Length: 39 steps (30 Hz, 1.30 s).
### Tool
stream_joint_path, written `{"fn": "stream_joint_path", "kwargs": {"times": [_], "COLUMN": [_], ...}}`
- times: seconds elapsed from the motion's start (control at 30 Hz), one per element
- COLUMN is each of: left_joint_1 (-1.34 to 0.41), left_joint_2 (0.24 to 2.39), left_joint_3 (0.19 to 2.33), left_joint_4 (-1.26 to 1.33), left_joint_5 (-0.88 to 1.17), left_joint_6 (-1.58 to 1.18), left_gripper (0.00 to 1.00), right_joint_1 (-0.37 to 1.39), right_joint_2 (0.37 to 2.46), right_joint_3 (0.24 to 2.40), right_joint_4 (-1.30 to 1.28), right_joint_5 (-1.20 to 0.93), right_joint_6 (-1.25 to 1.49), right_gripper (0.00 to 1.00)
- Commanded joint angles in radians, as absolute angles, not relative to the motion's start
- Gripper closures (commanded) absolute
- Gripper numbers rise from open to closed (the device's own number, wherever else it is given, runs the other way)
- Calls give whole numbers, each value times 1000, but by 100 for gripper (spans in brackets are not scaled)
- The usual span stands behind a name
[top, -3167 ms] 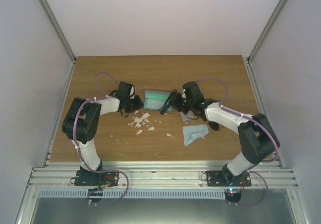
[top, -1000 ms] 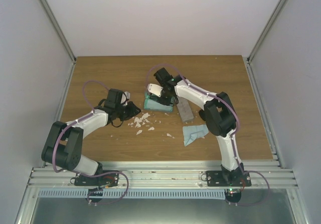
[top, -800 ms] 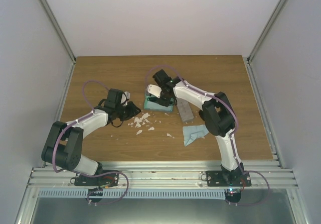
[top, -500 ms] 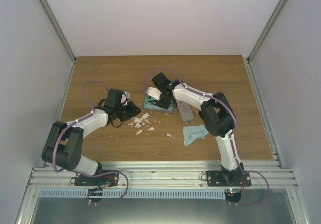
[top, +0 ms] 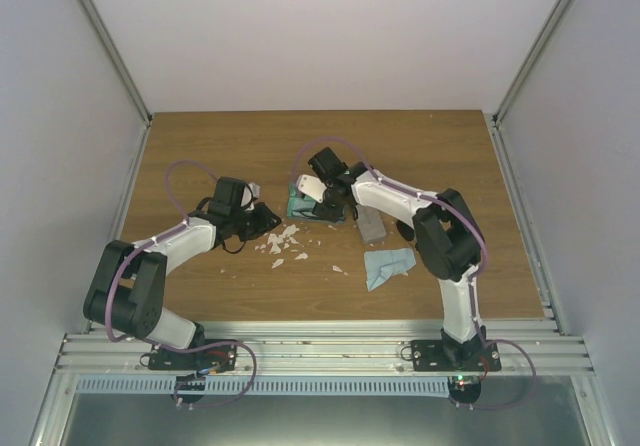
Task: Organize the sunglasses
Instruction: Place the sunglasses in the sunglasses case.
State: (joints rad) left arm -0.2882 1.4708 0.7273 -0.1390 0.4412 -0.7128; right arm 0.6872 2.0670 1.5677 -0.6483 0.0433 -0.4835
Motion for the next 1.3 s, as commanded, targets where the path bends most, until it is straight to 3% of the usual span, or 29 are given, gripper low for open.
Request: {"fn": "stream_joint_path", "kwargs": {"times": [0.0,0.13,0.23,0.33,0.63,0.93,1.27], "left_joint_1": [-296,-296,-300,-307,-325,-324,-328], "left_joint_2": [1483,1501,1528,1557,1676,1739,1807], "left_joint_3": [722,729,739,751,837,926,962], "left_joint_4": [-110,-90,-71,-47,-15,-65,-69], "left_joint_5": [448,467,489,522,532,432,487], "left_joint_6": [-699,-698,-699,-703,-718,-691,-671], "left_gripper": [78,76,76,76,75,78,79], "right_joint_1": [693,694,694,694,692,645,618], "right_joint_2": [1963,1905,1883,1846,1668,1686,1760], "right_joint_3": [1516,1456,1417,1378,1153,1075,1083], "right_joint_4": [-608,-545,-489,-445,-348,-347,-320], "right_joint_5": [27,29,62,66,121,87,27], "right_joint_6": [-455,-393,-286,-119,357,424,399], "right_gripper": [42,41,46,52,58,64,75]}}
